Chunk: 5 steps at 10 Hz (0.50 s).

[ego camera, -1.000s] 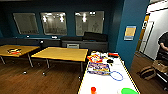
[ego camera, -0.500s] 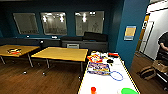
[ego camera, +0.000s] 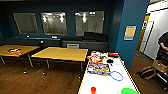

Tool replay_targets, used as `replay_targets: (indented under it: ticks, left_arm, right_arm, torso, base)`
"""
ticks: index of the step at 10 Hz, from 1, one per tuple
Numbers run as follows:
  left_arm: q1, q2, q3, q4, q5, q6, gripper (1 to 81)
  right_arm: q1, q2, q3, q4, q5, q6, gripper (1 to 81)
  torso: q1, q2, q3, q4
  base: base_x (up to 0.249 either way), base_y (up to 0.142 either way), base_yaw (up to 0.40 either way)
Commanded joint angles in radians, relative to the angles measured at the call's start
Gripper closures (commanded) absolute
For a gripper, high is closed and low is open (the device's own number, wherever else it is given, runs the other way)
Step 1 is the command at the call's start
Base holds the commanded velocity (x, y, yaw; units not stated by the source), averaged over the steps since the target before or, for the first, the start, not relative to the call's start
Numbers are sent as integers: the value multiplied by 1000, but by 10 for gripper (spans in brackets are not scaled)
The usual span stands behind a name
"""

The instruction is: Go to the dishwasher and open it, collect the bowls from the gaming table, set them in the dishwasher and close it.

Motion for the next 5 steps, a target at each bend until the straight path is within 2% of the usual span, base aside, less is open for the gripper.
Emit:
replay_targets:
  ticks: [1, 5]
  left_arm:
    - [-55, -4, 3, 1, 46, 2, 10]
    - [-55, -4, 4, 1, 48, 0, 10]
  right_arm:
    - [44, 2, 7, -4, -49, -2, 10]
    - [44, 2, 7, -4, -49, -2, 10]
  torso:
    - [0, 0, 0, 0]
    - [0, 0, 0, 0]
  base:
    - [0, 0, -86]
    - [0, 0, -161]
